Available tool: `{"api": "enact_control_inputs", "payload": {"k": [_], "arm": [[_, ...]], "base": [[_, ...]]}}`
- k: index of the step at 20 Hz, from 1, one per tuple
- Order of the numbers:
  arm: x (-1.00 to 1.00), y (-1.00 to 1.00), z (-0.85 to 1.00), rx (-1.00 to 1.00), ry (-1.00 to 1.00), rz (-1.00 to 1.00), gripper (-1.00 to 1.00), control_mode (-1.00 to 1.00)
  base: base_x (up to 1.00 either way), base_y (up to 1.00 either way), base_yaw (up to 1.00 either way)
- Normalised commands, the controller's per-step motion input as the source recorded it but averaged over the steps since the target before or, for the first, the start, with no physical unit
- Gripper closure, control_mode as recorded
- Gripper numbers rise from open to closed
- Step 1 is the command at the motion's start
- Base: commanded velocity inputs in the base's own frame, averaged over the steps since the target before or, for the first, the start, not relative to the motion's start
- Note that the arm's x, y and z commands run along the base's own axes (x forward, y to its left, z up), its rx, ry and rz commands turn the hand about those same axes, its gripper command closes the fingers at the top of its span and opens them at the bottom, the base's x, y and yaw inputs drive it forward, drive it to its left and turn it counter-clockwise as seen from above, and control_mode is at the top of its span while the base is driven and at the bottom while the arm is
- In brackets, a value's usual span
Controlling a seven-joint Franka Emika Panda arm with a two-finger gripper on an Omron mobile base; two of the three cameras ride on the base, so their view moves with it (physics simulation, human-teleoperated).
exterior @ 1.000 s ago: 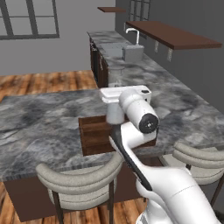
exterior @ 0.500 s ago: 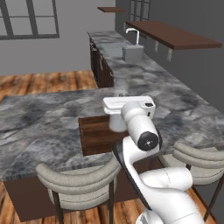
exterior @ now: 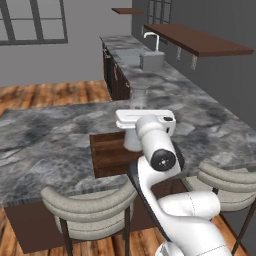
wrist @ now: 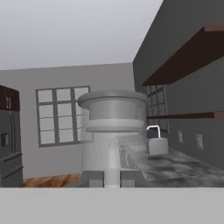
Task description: There is a tray on the dining counter. Grab the cup, mug, and pitcher and place them on the tray. The pitcher may be placed next to the tray if it cannot fit the tray.
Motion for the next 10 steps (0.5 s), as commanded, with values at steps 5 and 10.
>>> {"api": "enact_control_inputs", "payload": {"k": [5, 10], "arm": [[0.07, 0.00, -0.35, 0.00, -0.19, 0.00, 1.00, -1.00], [0.37, 0.00, -0.37, 0.05, -0.02, 0.00, 1.00, -1.00]], "base": [[0.00, 0.00, 0.00], [0.00, 0.00, 0.00]]}}
